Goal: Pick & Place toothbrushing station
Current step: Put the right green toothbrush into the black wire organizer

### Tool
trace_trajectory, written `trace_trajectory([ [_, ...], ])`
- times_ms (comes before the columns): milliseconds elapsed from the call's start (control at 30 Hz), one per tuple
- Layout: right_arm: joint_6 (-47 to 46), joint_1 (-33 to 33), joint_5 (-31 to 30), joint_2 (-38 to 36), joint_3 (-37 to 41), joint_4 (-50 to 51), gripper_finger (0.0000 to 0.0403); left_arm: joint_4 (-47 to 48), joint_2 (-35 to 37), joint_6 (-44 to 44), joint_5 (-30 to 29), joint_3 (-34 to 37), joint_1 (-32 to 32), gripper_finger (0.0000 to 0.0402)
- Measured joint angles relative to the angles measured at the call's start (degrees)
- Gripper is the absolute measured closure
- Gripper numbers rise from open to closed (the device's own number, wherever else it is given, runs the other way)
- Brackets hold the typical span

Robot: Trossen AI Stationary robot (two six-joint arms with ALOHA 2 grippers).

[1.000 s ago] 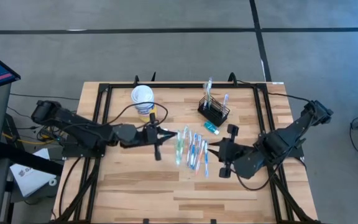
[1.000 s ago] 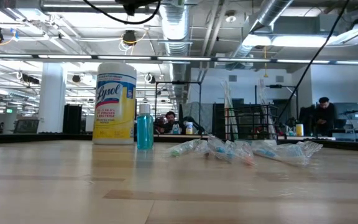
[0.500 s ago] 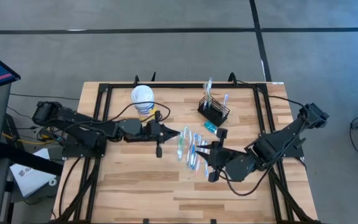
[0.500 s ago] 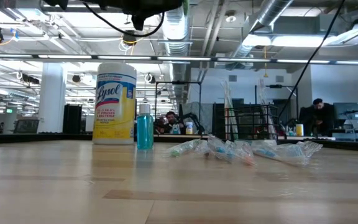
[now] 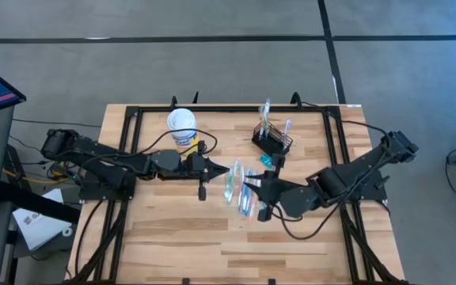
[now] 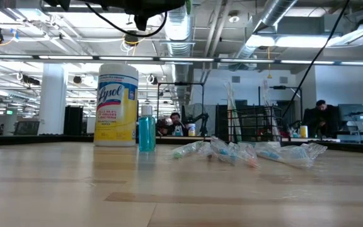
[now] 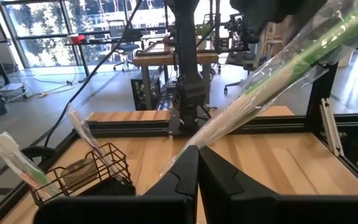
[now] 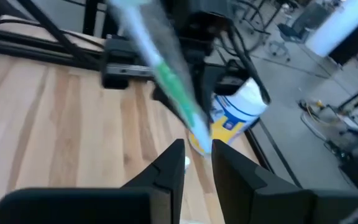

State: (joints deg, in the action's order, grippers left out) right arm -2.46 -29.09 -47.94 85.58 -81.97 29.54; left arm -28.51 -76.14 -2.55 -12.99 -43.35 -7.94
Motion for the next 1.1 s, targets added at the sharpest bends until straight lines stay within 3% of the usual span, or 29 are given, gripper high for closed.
trace_trajectory([
  [300, -1.64, 1.47, 2.12, 0.0, 0.0, 0.01, 0.0332, 0.04, 0.0, -0.04, 0.02, 0.0, 0.0, 0.0401],
  [533, 1.91, 1.51, 11.6, 0.0, 0.0, -3.44, 0.0327, 0.08, 0.0, -0.09, 0.04, 0.0, 0.0, 0.0401],
  [933, 5.91, 4.06, 12.15, 0.0, 0.0, -9.49, 0.023, 0.11, 0.0, -0.11, 0.04, 0.0, 0.0, 0.0401],
  [1100, 8.56, 4.51, 12.44, 0.02, -0.02, -10.11, 0.0207, 0.09, 0.0, -0.04, 0.04, 0.0, 0.0, 0.0401],
])
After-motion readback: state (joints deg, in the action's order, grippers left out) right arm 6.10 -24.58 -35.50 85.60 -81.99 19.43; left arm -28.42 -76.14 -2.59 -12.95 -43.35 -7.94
